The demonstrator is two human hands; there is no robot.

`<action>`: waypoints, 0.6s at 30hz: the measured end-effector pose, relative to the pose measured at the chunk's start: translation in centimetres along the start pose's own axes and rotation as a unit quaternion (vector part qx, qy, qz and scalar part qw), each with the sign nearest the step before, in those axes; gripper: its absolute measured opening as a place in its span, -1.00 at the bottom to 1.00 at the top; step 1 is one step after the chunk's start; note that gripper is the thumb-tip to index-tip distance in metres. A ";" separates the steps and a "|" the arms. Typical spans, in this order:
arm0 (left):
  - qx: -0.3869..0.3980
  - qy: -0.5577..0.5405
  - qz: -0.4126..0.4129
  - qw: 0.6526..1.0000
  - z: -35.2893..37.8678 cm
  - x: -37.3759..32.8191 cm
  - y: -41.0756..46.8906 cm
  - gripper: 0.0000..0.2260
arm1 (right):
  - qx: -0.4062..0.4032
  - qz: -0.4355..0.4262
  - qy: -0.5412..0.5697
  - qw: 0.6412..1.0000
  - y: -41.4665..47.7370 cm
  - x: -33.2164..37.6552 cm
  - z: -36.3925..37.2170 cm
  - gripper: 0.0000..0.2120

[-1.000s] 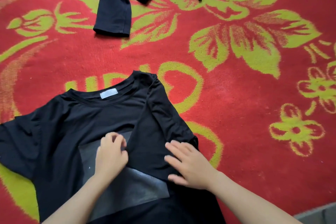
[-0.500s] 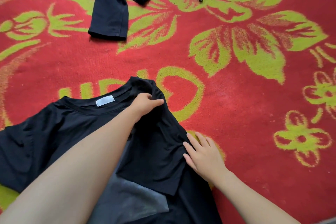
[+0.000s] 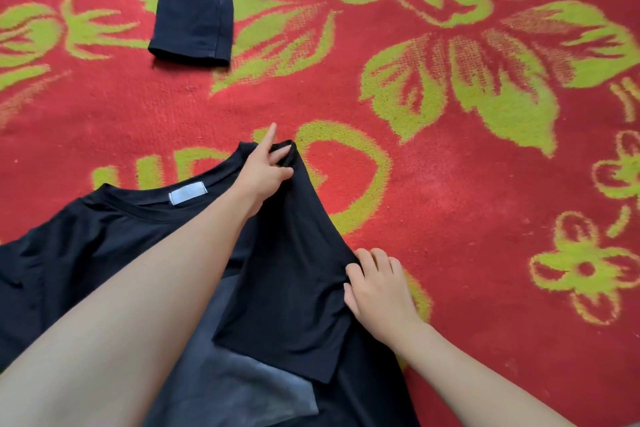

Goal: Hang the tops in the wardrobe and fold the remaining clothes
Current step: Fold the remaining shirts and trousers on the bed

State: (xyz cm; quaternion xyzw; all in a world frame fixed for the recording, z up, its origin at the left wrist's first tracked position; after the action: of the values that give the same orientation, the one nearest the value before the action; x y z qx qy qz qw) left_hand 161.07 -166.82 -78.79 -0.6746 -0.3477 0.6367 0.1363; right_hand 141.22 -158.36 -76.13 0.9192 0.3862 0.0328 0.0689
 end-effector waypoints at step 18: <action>-0.236 0.532 0.097 0.807 -2.8 9.3 -12.1 -0.41 | -0.002 -0.227 0.066 0.972 -6.7 7.5 -1.6 -0.68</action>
State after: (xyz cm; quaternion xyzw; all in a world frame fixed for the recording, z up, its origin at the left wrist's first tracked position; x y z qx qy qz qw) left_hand 159.65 -151.37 -77.92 -0.9493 -0.2932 0.0859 0.0745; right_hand 141.54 -148.17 -75.57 0.8032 0.5884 0.0777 0.0503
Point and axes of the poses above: each hand's wrist, its own y-axis towards the middle knuckle, its own z-axis out of the palm, x = y × z, the point moved 9 cm from there along y, towards the middle knuckle, and after that the axes turned 4 degrees about -x, right-handed, at the moved point
